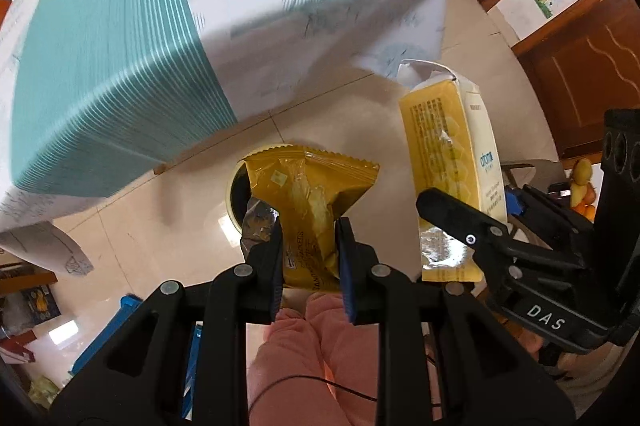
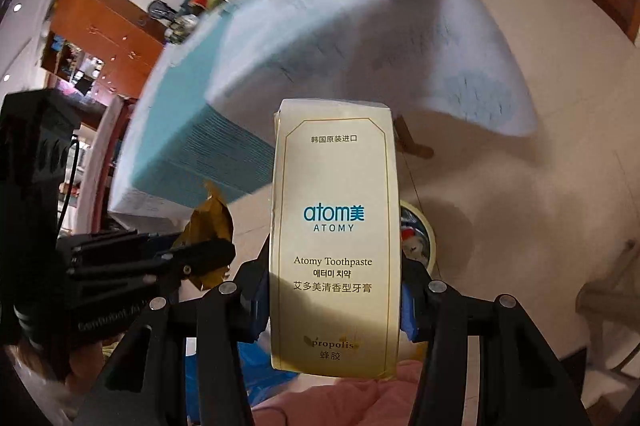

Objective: Collect trash
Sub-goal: 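Carry the toothpaste box and yellow wrapper down over the trash bin with both tools, then open both tools to drop the box and wrapper into the bin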

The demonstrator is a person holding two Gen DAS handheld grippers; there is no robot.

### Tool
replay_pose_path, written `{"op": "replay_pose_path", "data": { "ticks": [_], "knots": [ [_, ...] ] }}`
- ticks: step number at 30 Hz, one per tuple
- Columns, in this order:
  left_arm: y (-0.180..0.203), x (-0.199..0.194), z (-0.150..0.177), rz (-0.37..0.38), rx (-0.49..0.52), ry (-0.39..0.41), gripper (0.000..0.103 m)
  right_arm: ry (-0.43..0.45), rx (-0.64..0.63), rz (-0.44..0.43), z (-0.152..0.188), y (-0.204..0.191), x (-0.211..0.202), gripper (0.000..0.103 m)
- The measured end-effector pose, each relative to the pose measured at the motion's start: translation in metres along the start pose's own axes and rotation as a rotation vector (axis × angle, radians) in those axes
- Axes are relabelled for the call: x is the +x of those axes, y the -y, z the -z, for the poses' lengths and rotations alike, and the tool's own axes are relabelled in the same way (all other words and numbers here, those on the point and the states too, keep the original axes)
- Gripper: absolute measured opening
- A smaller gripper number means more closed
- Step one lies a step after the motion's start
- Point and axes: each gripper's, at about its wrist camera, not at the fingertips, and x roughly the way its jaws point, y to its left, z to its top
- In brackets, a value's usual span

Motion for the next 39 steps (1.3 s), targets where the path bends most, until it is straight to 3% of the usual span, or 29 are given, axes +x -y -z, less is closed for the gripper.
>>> {"op": "replay_pose_path", "data": {
  "ticks": [12, 23, 25, 30, 33, 39],
  "knots": [
    [-0.04, 0.15, 0.022, 0.028, -0.058, -0.006, 0.02, -0.038, 0.102, 0.066, 0.049, 0.056, 0.137, 0.049],
    [-0.044, 0.244, 0.027, 0.064, -0.024, -0.045, 0.021, -0.08, 0.121, 0.1, 0.065, 0.089, 0.223, 0.049],
    [-0.046, 0.254, 0.023, 0.05, -0.021, -0.042, 0.029, -0.084, 0.112, 0.103, 0.063, 0.093, 0.234, 0.049],
    [-0.06, 0.272, 0.014, 0.014, -0.05, -0.032, 0.061, -0.091, 0.087, 0.115, 0.056, 0.098, 0.256, 0.05],
    [-0.072, 0.282, 0.011, -0.005, -0.077, -0.03, 0.072, -0.097, 0.072, 0.119, 0.052, 0.096, 0.266, 0.05],
    [-0.095, 0.285, 0.017, -0.07, -0.118, 0.0, 0.076, -0.124, 0.031, 0.115, 0.051, 0.088, 0.291, 0.05]
  ]
}}
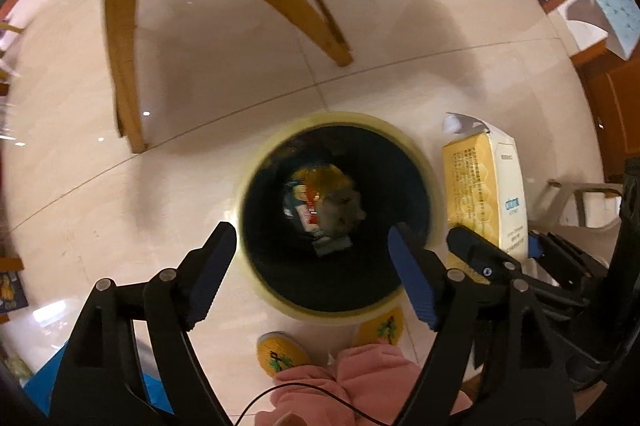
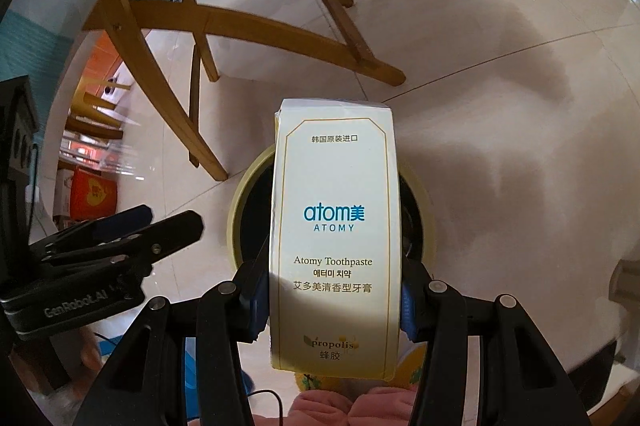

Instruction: Collect trash

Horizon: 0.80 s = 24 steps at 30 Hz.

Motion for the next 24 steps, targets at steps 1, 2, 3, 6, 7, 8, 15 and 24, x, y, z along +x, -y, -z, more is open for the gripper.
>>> {"op": "replay_pose_path", "data": {
  "ticks": [1, 2, 3, 6, 7, 8, 15, 24],
  "knots": [
    [-0.005, -0.001, 0.001, -0.011, -0.016, 0.003, 0.076, -0.007, -0.007, -0.004, -0.001, -0.004, 0.005, 0.05],
    [-0.009, -0.003, 0.003, -0.015, -0.03, 0.005, 0.076, -0.011, -0.014, -0.006, -0.001, -0.008, 0.005, 0.05],
    [-0.014, -0.004, 0.004, -0.021, -0.048, 0.008, 0.076, -0.013, -0.025, -0.005, -0.003, -0.012, 0.008, 0.051],
    [-0.03, -0.01, 0.008, -0.033, -0.088, 0.017, 0.076, -0.02, -0.037, -0.004, -0.003, -0.022, 0.006, 0.066],
    [-0.034, -0.013, 0.009, -0.036, -0.099, 0.021, 0.076, -0.026, -0.036, -0.005, -0.004, -0.025, 0.007, 0.074],
    [-0.037, -0.016, 0.011, -0.039, -0.107, 0.025, 0.076, -0.031, -0.033, 0.002, -0.006, -0.027, 0.007, 0.077],
    [-0.049, -0.047, 0.02, -0.039, -0.152, 0.044, 0.076, -0.008, -0.054, 0.01, -0.008, -0.047, -0.019, 0.081],
    [-0.05, -0.122, 0.033, -0.018, -0.178, 0.075, 0.076, -0.003, -0.035, 0.039, 0.0, -0.07, -0.098, 0.081]
  ]
}}
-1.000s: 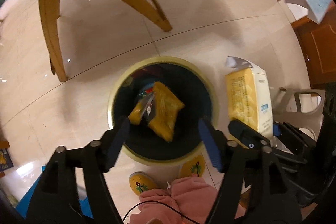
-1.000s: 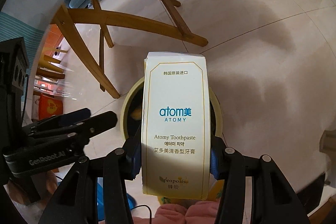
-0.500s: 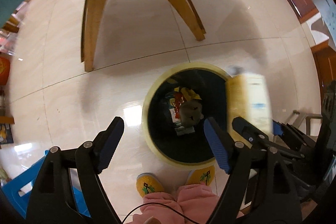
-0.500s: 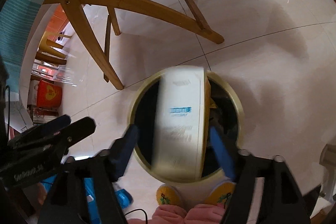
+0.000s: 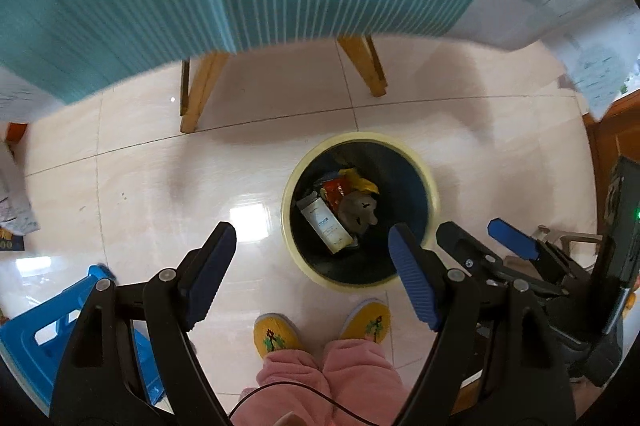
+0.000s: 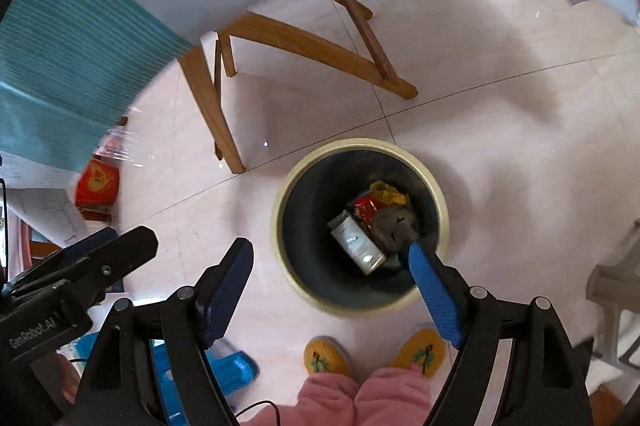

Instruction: Collect trash

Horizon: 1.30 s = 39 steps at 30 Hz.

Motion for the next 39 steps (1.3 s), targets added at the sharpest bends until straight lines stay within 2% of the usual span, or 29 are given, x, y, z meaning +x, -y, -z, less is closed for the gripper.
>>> {"op": "replay_pose_path", "data": {
  "ticks": [6, 12, 22, 31, 39],
  "knots": [
    [0.005, -0.082, 0.005, 0.014, 0.026, 0.019, 0.076, 0.017, -0.024, -0.001, 0.003, -0.028, -0.084, 0.082],
    [0.009, -0.177, 0.003, 0.027, 0.062, 0.075, 0.076, 0.071, -0.078, -0.018, 0.008, -0.06, -0.176, 0.082],
    [0.014, -0.301, 0.001, 0.056, 0.038, 0.148, 0.076, 0.222, -0.144, -0.054, -0.009, -0.092, -0.312, 0.082],
    [0.031, -0.391, -0.026, 0.05, -0.005, 0.301, 0.076, 0.297, -0.245, -0.12, -0.042, -0.109, -0.379, 0.082],
    [0.052, -0.428, -0.048, 0.001, -0.025, 0.403, 0.076, 0.331, -0.365, -0.175, -0.077, -0.131, -0.398, 0.082]
  ]
}}
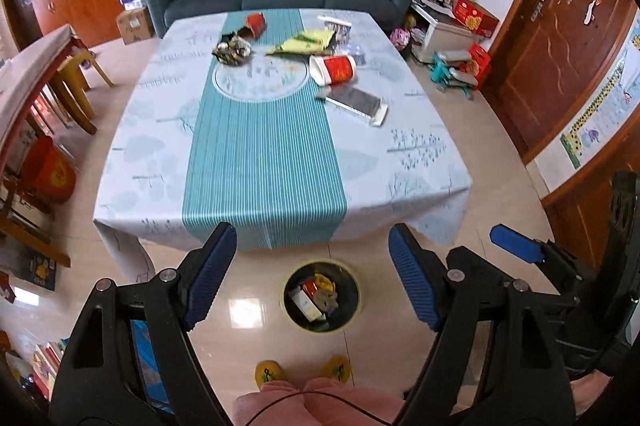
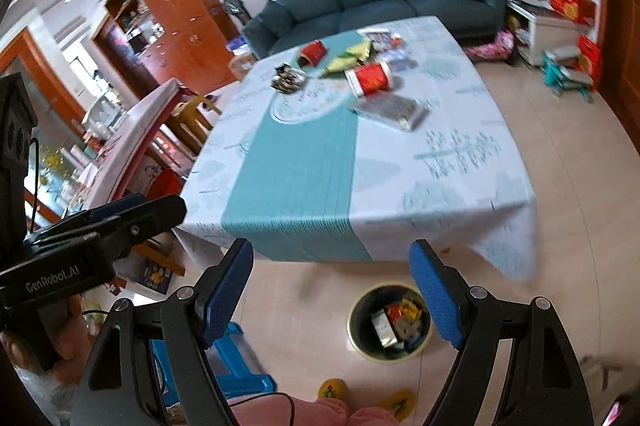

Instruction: Collect trash

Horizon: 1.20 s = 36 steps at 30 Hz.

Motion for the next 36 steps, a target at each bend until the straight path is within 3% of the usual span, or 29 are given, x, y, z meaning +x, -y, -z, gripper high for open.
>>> {"op": "replay_pose_path", "data": {
  "ticks": [8, 17, 28, 36],
  "knots": [
    [-0.013, 0.012, -0.025, -0.015, -0.074, 0.011, 0.076, -0.004, -0.039, -0.015, -0.035, -0.006, 0.029, 0.082],
    [-0.043, 0.079, -0.079, 0.031, -0.077, -0.025, 0.076, -0.013, 0.031, 0.05, -0.097, 0.003, 0.105, 0.082],
    [-0.131, 0.189, -0.22, 0.094, -0.021, -0.098, 0.076, -0.021, 0.334, 0.003, -0.217, -0.005, 0.242, 0.081],
    [-0.199, 0.282, -0.3, 0.089, 0.001, -0.138, 0.076, -0.014, 0.578, 0.004, -0.264, 0.005, 0.358, 0.08]
  ]
}}
